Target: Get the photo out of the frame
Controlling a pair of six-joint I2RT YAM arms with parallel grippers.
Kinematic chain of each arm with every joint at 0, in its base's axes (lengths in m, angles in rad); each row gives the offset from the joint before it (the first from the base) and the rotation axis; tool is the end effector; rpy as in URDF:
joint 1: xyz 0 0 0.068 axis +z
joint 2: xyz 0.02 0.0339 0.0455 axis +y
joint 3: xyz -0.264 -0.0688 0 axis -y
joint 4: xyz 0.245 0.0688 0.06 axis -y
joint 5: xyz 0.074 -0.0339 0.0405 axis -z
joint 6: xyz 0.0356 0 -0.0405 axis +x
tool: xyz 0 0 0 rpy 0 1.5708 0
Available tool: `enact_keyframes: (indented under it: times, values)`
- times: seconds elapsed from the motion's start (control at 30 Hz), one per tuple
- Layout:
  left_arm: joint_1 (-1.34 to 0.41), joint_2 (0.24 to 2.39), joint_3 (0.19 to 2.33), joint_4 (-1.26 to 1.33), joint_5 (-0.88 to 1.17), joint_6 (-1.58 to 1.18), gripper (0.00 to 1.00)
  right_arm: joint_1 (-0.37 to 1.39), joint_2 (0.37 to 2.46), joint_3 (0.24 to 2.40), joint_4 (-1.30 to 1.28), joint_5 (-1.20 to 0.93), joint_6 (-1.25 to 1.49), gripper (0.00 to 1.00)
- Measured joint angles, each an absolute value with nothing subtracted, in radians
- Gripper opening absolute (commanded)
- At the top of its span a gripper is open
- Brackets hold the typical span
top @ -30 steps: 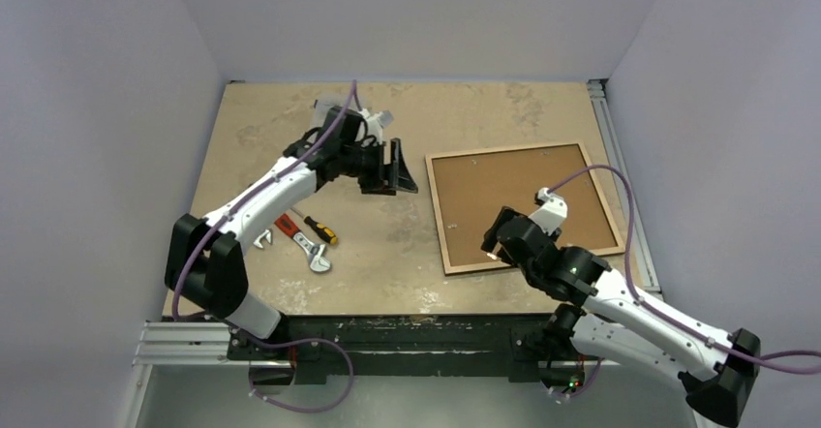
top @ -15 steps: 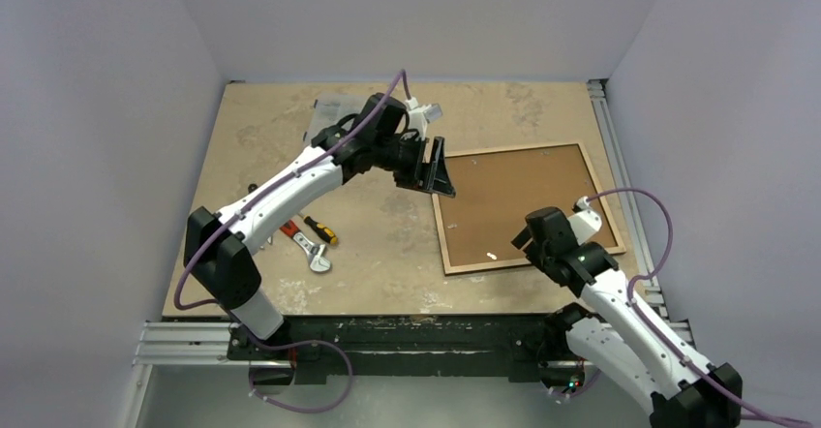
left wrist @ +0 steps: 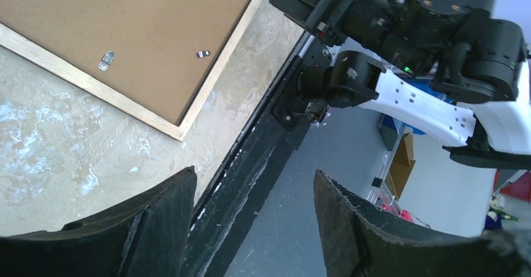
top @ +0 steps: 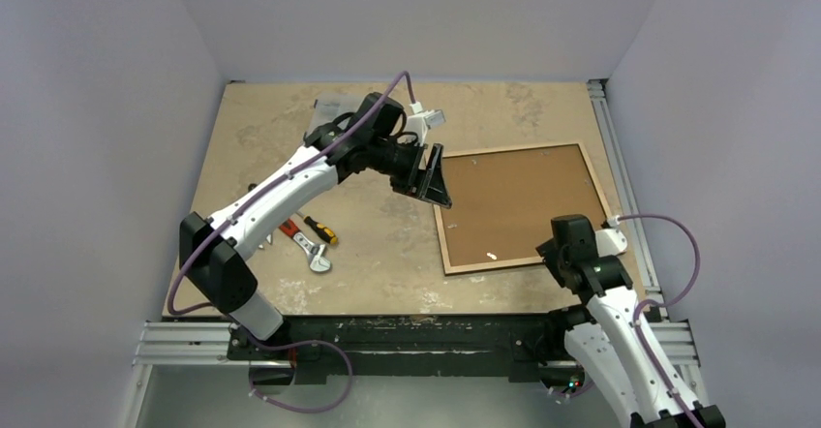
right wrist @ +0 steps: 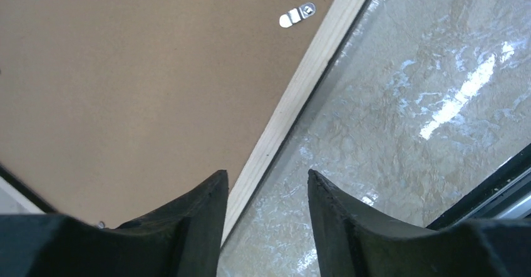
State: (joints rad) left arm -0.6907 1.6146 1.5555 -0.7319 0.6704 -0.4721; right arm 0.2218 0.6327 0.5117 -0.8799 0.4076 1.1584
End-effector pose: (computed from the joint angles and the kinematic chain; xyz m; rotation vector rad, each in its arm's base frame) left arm 0.2567 -0.2409 0.3502 0.6369 2.4791 -1.3094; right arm 0.1154 0.0116 0.2098 1.2387 2.1201 0.0664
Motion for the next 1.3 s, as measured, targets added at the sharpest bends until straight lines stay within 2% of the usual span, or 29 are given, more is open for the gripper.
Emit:
enact_keyframes:
  times: [0.07, 0.17, 0.53, 1.07, 1.3]
  values:
    - [-0.691, 1.599, 1.555, -0.736, 0.682, -0.466, 0.66, 0.214, 0.639, 0.495, -0.88, 0.409, 1.179, 0.41]
    - [-0.691, 1.567, 1.555, -0.738, 0.699, -0.457, 0.66, 0.206, 0.669, 0.477, -0.877, 0.412, 1.201, 0.39]
    - [-0.691, 1.537, 1.542, -0.733, 0.755, -0.453, 0.66, 0.143, 0.759, 0.413, -0.727, 0.387, 1.237, 0.38]
    - [-0.717, 1.554, 1.505, -0.696, 0.752, -0.451, 0.64, 0.082, 0.765, 0.336, -0.577, 0.313, 1.243, 0.35]
    - [-0.805, 1.559, 1.484, -0.677, 0.641, -0.403, 0.64, 0.074, 0.784, 0.327, -0.557, 0.296, 1.296, 0.0]
